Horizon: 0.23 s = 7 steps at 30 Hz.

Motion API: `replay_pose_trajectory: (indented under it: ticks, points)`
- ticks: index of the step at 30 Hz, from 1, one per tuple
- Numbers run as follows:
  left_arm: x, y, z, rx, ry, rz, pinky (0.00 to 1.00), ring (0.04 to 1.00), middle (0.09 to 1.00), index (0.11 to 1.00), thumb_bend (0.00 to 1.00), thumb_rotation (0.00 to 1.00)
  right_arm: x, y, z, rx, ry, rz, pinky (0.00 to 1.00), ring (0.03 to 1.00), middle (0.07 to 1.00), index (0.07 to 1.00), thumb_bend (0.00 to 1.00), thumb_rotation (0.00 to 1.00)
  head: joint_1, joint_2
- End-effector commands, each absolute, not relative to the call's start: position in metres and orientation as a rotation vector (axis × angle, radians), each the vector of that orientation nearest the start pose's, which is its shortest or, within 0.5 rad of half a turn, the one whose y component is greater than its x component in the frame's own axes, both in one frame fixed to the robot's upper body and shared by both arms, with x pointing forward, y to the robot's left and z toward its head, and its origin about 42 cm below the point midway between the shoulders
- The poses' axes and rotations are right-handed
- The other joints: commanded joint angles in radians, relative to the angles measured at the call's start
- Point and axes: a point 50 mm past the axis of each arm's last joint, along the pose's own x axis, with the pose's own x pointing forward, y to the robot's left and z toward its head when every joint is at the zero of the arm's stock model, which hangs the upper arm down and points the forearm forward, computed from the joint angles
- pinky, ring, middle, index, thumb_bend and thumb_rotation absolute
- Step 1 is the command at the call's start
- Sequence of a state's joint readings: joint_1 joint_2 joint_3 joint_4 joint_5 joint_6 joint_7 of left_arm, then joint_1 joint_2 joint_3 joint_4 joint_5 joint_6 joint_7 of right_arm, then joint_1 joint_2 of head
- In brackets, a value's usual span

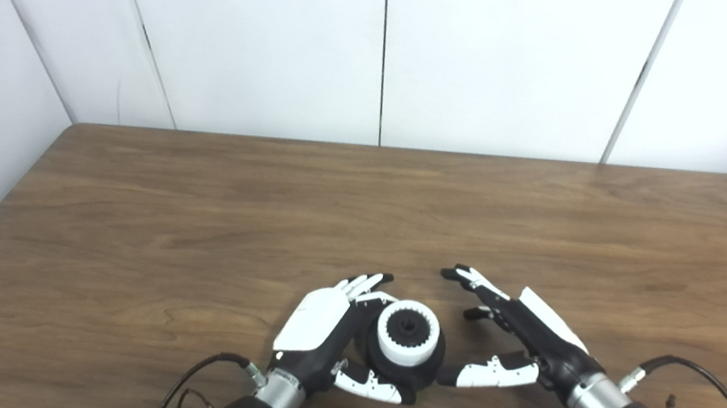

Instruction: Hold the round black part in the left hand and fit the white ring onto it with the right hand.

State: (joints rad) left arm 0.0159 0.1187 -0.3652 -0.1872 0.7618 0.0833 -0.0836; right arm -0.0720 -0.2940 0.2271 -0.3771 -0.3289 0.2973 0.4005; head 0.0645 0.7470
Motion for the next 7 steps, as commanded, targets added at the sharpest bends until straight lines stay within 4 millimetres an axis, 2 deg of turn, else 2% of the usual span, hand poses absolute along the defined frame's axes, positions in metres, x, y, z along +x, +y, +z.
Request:
replay_pose_trajectory:
  ticks: [1, 7]
  points:
    - [0.2625, 0.153, 0.1318, 0.87, -0.187, -0.328, 0.95, 0.962, 0.953, 0.612, 0.84, 0.3, 0.2804, -0.2158, 0.1921, -0.608, -0.102, 0.463, 0.9, 0.976, 0.987, 0.934, 1.0, 0.5, 0.0, 0.002]
    - [0.2635, 0.1552, 0.1318, 0.867, -0.186, -0.323, 0.94, 0.961, 0.953, 0.613, 0.84, 0.29, 0.2724, -0.2234, 0.1879, -0.562, -0.122, 0.402, 0.93, 0.964, 0.967, 0.924, 1.0, 0.5, -0.013, -0.002]
